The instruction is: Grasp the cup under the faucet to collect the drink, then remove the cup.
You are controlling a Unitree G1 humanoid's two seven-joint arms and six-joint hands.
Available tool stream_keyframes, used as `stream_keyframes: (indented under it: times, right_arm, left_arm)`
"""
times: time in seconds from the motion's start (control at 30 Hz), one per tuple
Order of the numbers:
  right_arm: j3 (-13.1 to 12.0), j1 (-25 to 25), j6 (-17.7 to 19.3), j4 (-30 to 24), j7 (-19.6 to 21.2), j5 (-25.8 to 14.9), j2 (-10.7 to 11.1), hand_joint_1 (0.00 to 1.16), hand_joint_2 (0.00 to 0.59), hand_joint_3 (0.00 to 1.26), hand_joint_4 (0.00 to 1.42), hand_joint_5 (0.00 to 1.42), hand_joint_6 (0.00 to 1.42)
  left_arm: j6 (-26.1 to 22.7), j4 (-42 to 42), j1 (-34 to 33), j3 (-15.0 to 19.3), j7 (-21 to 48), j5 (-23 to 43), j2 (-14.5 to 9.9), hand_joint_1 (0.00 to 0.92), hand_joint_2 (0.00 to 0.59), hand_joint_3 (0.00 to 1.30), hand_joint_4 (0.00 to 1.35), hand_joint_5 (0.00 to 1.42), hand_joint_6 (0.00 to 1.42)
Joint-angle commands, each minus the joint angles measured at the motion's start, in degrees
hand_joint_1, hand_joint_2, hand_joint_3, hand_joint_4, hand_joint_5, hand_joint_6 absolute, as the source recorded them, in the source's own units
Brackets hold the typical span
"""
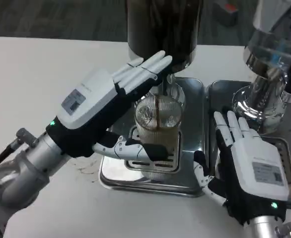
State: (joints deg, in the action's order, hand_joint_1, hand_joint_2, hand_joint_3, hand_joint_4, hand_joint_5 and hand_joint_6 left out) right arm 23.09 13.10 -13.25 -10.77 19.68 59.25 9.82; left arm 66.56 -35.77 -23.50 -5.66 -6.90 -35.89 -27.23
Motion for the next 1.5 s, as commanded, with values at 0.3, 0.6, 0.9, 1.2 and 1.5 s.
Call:
stream_keyframes:
  times: [0.3, 0.6, 0.9, 1.2, 1.5]
  right_arm:
    - [-4.20, -0.86, 5.59, 1.19, -2.67, -12.52, 0.26, 0.55, 0.412, 0.05, 0.00, 0.04, 0.07]
    - [-7.24, -3.49, 11.14, 1.54, -8.73, -23.93, 1.25, 0.68, 0.294, 0.00, 0.00, 0.00, 0.02]
    - [-10.34, -6.54, 15.90, 6.79, -12.95, -36.26, -0.36, 0.75, 0.269, 0.00, 0.00, 0.00, 0.03]
    - [-10.88, -11.66, 16.74, 11.21, -15.33, -37.61, 0.24, 0.72, 0.257, 0.00, 0.00, 0.00, 0.02]
    - [-11.93, -14.32, 18.26, 15.42, -17.40, -40.90, -0.29, 0.70, 0.266, 0.00, 0.00, 0.00, 0.02]
  left_arm:
    - [-2.28, 2.74, 1.48, -6.66, -10.01, -11.10, -3.60, 0.000, 0.099, 0.05, 0.00, 0.18, 0.09]
    - [-4.38, 4.46, 2.09, -9.73, -13.19, -11.35, -4.28, 0.000, 0.095, 0.05, 0.00, 0.17, 0.07]
    - [-5.56, 4.32, 2.14, -10.74, -14.04, -9.82, -4.90, 0.000, 0.101, 0.05, 0.00, 0.17, 0.07]
    - [-6.59, 4.84, 2.83, -11.30, -13.92, -8.73, -4.87, 0.000, 0.092, 0.05, 0.00, 0.17, 0.07]
    - [-6.00, 2.94, 2.73, -10.71, -13.37, -5.79, -5.33, 0.000, 0.114, 0.05, 0.00, 0.17, 0.07]
